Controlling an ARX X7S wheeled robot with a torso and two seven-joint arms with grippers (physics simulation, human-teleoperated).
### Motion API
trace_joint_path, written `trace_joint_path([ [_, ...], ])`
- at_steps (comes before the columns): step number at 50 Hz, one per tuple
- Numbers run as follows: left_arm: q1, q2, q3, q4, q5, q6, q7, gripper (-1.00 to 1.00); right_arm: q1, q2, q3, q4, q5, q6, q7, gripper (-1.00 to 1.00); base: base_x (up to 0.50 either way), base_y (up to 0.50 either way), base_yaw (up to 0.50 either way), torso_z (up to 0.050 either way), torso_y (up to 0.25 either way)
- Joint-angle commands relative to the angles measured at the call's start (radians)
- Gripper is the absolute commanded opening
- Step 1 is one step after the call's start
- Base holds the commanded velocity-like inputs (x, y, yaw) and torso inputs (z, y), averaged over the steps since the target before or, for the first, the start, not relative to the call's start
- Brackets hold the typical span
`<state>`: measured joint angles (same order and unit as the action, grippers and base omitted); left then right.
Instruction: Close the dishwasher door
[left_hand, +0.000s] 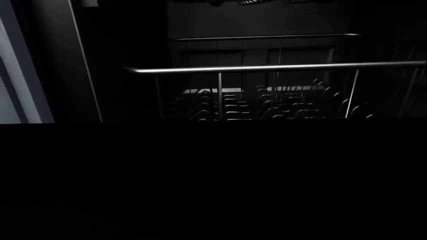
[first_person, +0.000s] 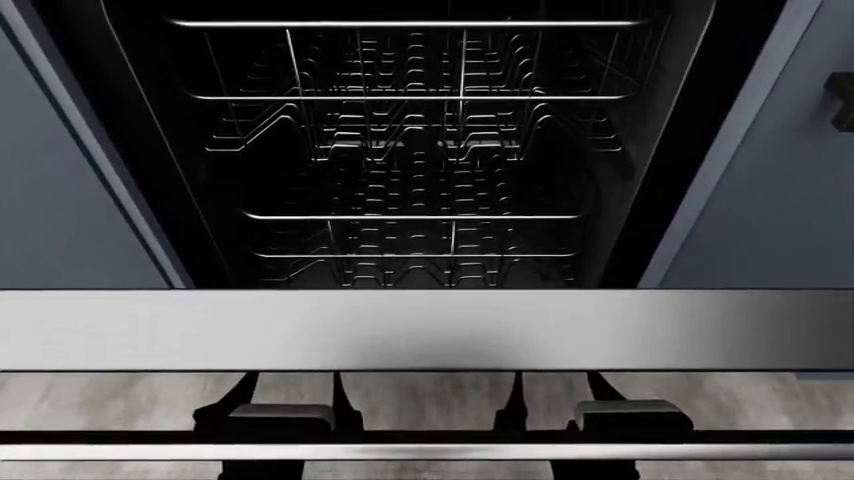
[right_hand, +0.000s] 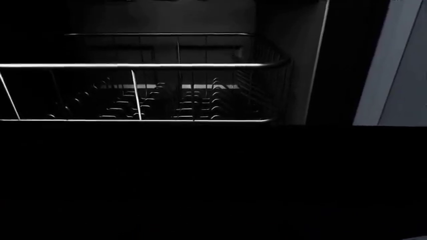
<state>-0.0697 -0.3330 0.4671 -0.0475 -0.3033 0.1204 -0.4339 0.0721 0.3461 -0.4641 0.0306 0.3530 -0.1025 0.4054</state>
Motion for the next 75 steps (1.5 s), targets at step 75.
trace_joint_path([
  [75,-0.205,0.02,-0.005,-0.075,0.008,-0.046,0.013,1.0,0.22,-0.016,0.002,0.02,-0.014,0.058,-0.018,1.0,0.0,0.0,0.0,0.0,0.004],
])
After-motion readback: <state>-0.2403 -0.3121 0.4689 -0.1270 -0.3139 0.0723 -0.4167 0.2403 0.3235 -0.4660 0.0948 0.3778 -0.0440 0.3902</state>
